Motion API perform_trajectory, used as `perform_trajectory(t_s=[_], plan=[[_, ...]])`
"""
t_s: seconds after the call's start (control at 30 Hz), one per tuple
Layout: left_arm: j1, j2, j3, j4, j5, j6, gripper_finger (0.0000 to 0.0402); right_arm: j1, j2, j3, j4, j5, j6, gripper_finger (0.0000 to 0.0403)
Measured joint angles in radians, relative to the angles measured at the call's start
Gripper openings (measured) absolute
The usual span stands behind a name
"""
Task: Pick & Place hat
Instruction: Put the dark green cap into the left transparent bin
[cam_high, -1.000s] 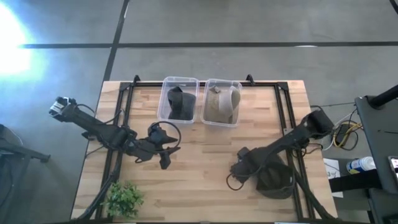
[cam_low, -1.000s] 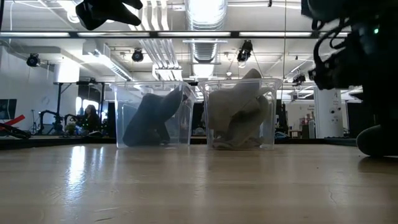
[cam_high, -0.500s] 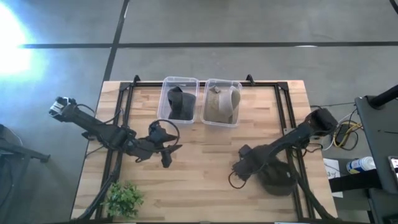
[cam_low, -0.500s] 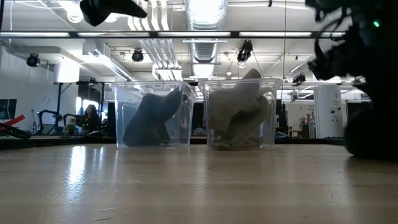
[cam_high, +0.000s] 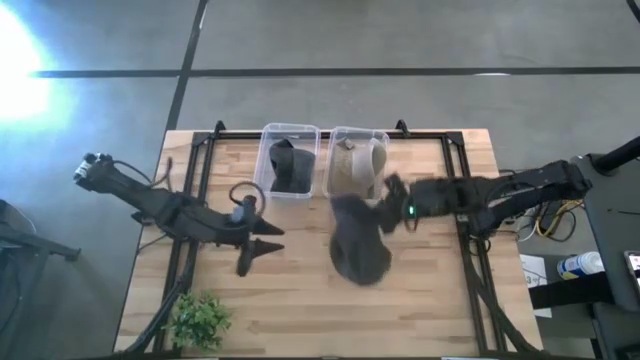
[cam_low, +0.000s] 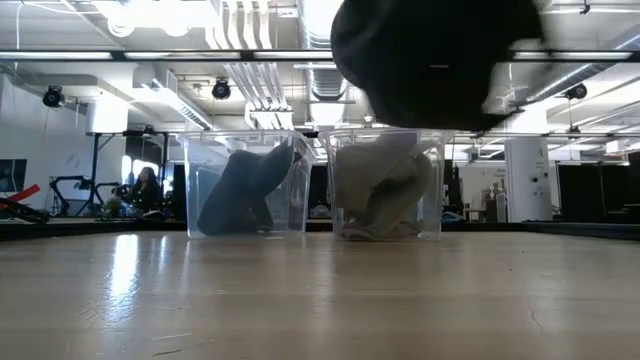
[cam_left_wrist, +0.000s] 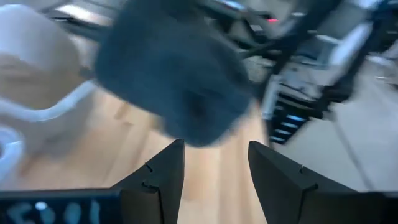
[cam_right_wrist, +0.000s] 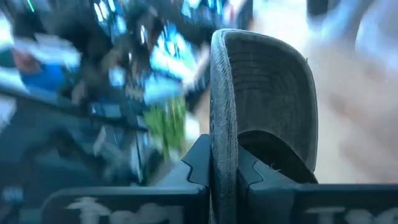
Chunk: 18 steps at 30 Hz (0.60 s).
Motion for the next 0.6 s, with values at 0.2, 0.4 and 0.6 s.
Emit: perform_trajectory(t_s=[0.2, 0.4, 0.6], plan=[[-0.008, -0.124, 0.001, -0.001, 0.045, 0.060, 0.0172, -0.255, 0.035, 0.002, 0.274, -0.107, -0.101, 0.0013], [-0.007, -0.236, 0.000, 0.000, -0.014, 0.124, 0.0172, -0.471, 0.201, 0.023, 0.600, -0.241, -0.083, 0.0013], [-0.007, -0.289, -0.002, -0.002, -0.118, 0.151, 0.0172, -0.546, 0.445, 0.194, 0.858, -0.299, -0.028, 0.0013]])
